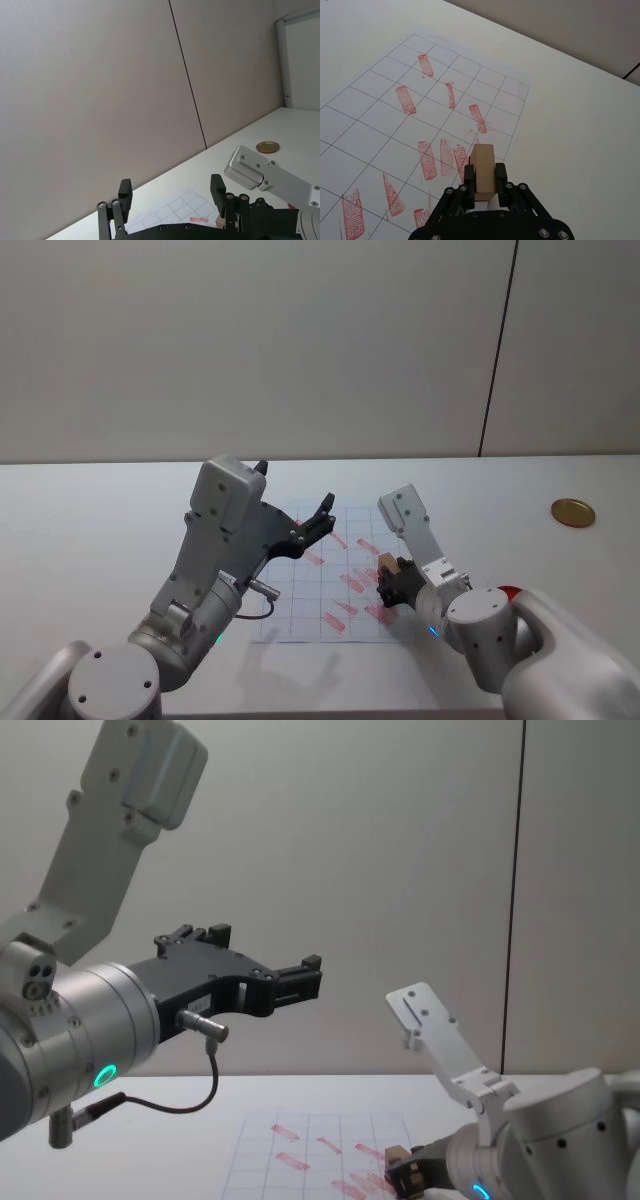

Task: Use the one hand to pick up the stamp and affix it onto the A4 paper.

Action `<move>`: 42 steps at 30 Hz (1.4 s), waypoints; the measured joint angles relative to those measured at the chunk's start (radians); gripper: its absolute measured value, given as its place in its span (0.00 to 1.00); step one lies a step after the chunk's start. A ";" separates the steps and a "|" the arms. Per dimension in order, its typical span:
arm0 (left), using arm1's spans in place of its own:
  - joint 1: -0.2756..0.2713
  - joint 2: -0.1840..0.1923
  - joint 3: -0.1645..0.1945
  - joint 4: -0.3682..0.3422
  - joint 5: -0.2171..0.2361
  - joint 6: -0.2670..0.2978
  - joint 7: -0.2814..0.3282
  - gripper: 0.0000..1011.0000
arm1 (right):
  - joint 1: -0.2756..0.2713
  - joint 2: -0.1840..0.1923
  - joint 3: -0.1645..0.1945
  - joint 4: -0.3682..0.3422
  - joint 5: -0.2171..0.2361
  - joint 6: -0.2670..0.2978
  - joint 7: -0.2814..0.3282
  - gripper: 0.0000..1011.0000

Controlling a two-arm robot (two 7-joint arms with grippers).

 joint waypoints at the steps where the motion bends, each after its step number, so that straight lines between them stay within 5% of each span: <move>1: 0.000 0.000 0.000 0.000 0.000 0.000 0.000 0.98 | 0.003 -0.002 -0.001 0.007 -0.001 -0.002 0.000 0.24; 23: 0.000 0.000 0.000 0.000 0.000 0.000 0.000 0.98 | 0.031 -0.020 -0.004 0.091 0.000 -0.009 -0.007 0.23; 42: 0.000 0.000 0.000 0.000 0.000 0.000 0.000 0.98 | 0.022 -0.020 0.016 0.064 0.044 -0.049 -0.015 0.23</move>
